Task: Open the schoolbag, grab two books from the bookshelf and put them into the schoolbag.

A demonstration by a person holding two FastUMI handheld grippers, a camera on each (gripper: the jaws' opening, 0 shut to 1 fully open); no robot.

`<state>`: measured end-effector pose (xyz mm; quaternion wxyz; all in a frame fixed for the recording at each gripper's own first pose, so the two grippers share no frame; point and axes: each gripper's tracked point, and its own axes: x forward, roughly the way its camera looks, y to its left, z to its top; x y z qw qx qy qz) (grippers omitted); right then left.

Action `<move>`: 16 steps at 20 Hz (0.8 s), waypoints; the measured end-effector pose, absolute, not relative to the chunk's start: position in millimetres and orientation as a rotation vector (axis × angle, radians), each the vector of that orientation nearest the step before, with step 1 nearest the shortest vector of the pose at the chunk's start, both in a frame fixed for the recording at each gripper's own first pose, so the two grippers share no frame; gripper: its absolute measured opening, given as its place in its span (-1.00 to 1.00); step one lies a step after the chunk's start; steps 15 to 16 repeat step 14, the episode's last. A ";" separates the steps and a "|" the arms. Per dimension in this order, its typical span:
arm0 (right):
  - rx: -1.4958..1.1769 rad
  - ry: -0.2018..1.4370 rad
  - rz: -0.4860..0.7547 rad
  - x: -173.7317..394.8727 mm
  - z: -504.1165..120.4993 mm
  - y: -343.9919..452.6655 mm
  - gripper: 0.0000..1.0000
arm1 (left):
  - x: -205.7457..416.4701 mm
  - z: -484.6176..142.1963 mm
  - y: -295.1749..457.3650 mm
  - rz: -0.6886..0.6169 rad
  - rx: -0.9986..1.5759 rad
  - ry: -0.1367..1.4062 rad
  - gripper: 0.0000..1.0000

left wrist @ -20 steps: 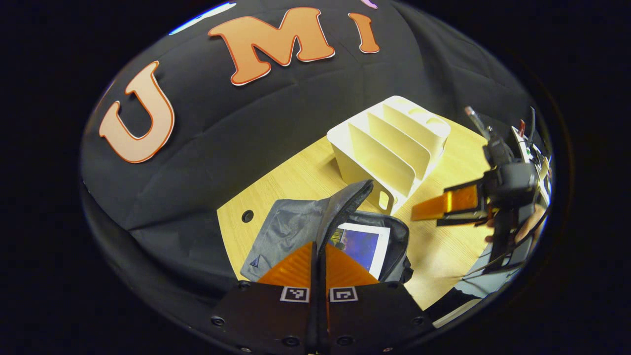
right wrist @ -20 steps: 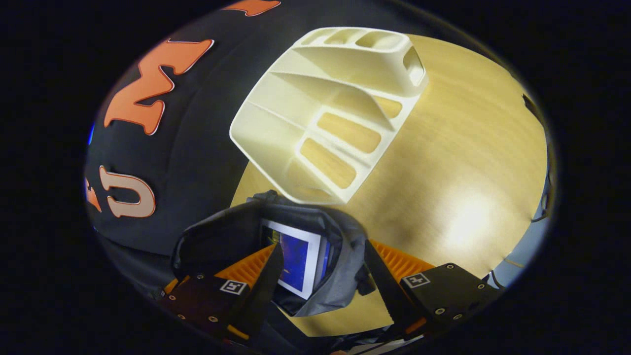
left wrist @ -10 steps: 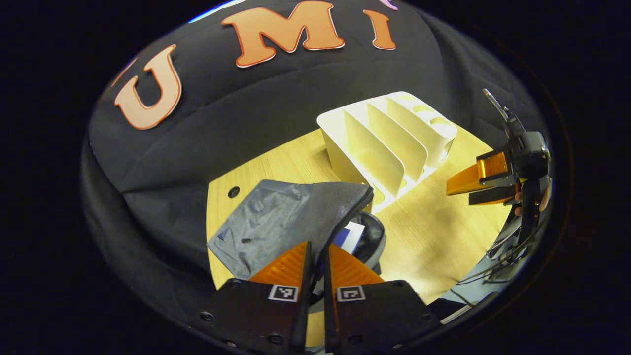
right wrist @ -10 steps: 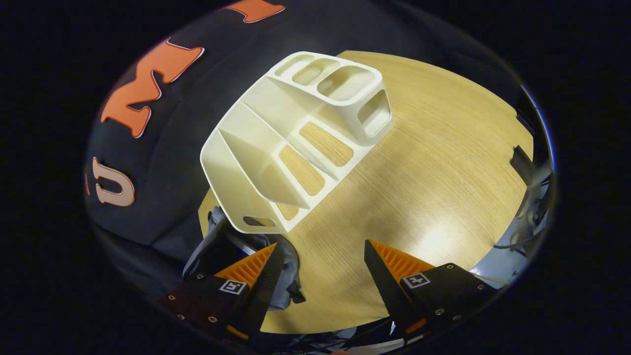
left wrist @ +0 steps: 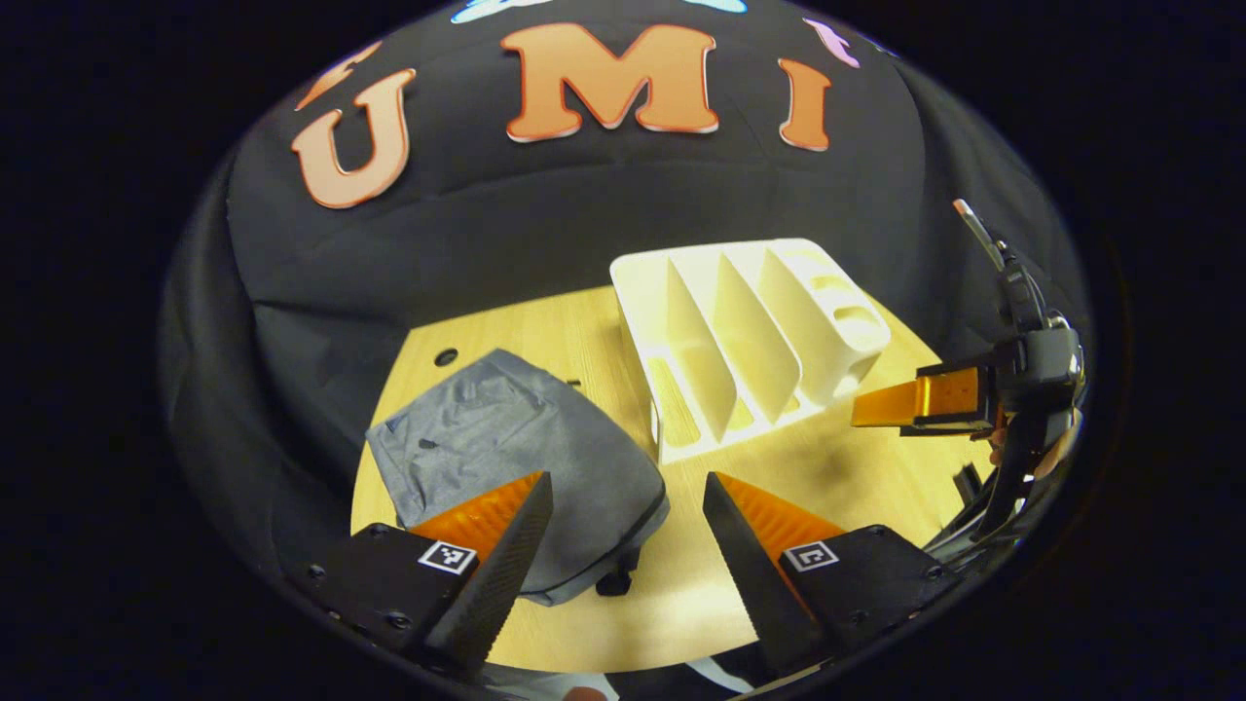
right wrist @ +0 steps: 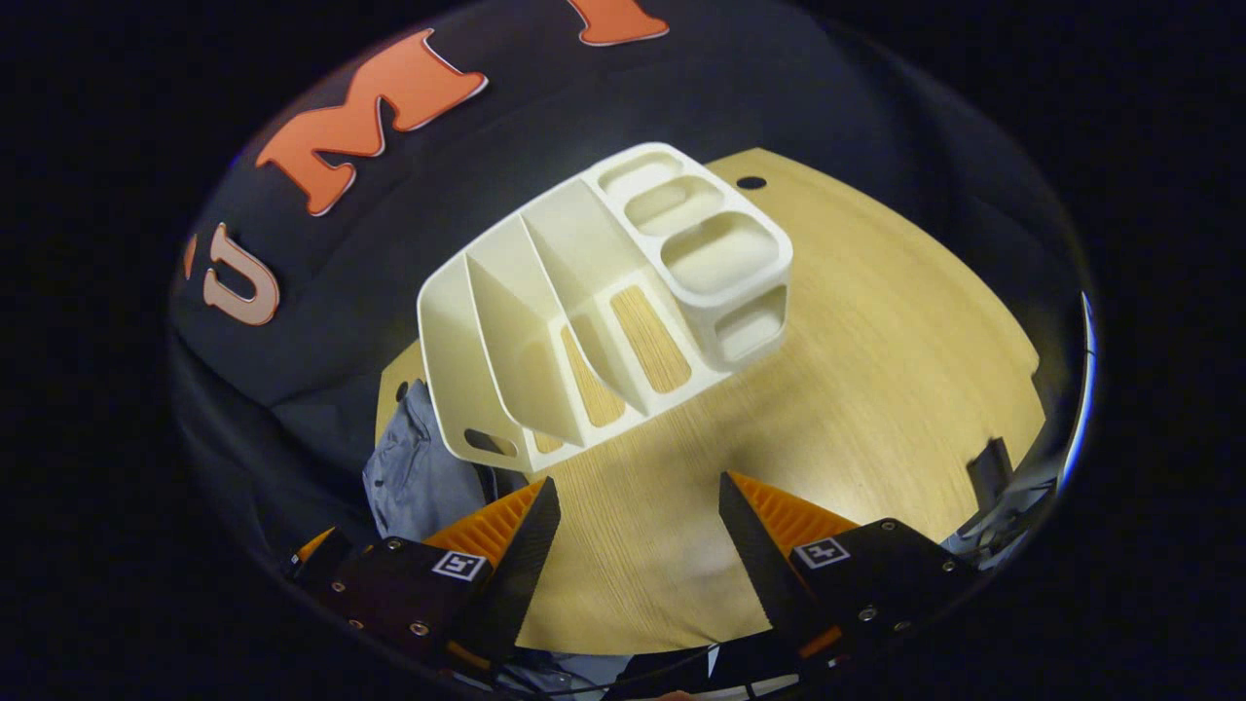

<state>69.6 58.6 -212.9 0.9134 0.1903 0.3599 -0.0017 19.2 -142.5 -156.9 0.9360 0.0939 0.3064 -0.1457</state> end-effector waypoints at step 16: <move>0.098 0.033 -0.024 88.0 11.1 38.7 0.95 | 41.3 26.6 -165.1 -0.165 0.005 0.107 0.96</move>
